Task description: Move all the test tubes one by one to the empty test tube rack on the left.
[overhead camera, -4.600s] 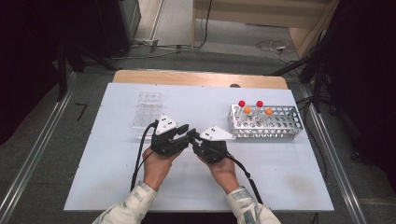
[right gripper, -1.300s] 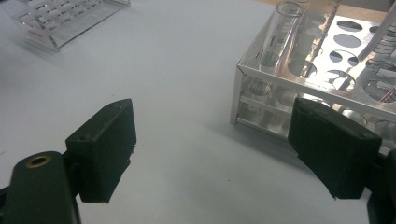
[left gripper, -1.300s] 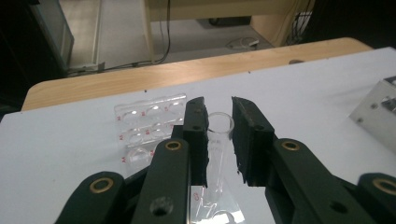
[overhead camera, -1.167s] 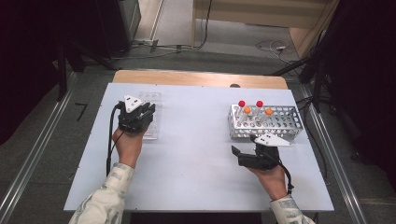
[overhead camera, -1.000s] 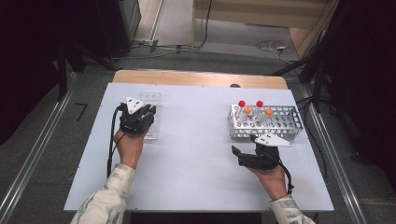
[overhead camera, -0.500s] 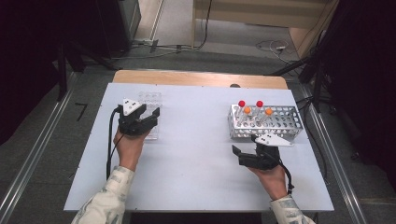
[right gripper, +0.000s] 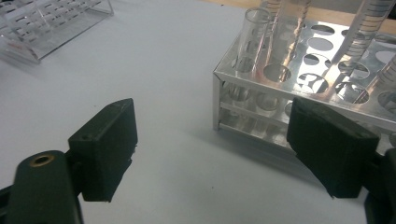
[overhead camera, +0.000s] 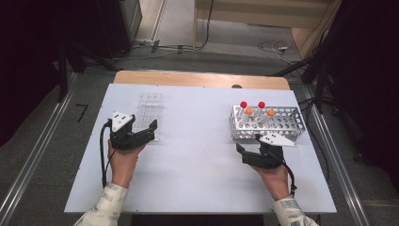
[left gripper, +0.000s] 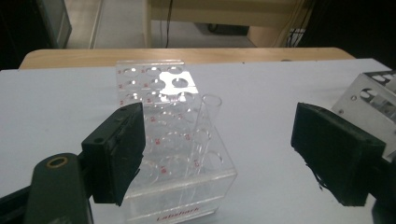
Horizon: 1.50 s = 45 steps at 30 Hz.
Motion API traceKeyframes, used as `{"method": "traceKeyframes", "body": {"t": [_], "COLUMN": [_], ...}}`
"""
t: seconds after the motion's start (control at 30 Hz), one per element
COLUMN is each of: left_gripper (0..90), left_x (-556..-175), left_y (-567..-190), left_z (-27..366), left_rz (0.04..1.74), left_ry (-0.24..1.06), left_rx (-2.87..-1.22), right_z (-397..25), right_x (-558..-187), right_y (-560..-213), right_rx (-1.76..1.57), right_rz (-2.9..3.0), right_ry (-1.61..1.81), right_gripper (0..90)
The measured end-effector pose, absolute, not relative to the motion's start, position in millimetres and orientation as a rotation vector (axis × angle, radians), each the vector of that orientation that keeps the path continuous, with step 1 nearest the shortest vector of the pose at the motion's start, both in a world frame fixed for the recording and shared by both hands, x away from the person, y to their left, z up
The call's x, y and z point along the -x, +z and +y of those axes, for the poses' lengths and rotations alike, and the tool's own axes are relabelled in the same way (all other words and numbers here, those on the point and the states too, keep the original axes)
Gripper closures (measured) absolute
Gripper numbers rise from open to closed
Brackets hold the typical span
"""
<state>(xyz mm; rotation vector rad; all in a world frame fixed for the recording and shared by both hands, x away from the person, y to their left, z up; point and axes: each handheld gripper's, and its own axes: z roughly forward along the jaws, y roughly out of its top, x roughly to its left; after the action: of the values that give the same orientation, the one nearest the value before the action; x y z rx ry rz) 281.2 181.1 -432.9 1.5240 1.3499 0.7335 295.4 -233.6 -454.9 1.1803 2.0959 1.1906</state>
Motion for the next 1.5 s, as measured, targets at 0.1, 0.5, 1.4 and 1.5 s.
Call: {"method": "traceKeyframes", "body": {"t": [0.1,0.5,1.4,1.5], "left_gripper": [17.4,17.5,19.3,19.3], "left_x": [-276.4,-271.8,-272.9,-272.9], "left_y": [-430.7,-428.3,-432.8,-432.8], "left_z": [182.8,176.8,175.1,175.4], "left_rz": [1.345,1.309,1.303,1.306], "left_ry": [0.732,0.723,0.705,0.706], "left_rx": [-1.516,-1.531,-1.548,-1.547], "right_z": [-233.6,-231.0,-219.4,-218.8], "right_x": [-298.3,-315.3,-345.5,-346.1], "right_y": [-455.2,-457.4,-466.6,-467.3], "right_rx": [-1.181,-1.193,-1.162,-1.168], "right_rz": [2.072,2.004,1.941,1.936], "right_ry": [1.199,1.218,1.231,1.227], "right_gripper": [17.2,22.4,67.6,70.2]}}
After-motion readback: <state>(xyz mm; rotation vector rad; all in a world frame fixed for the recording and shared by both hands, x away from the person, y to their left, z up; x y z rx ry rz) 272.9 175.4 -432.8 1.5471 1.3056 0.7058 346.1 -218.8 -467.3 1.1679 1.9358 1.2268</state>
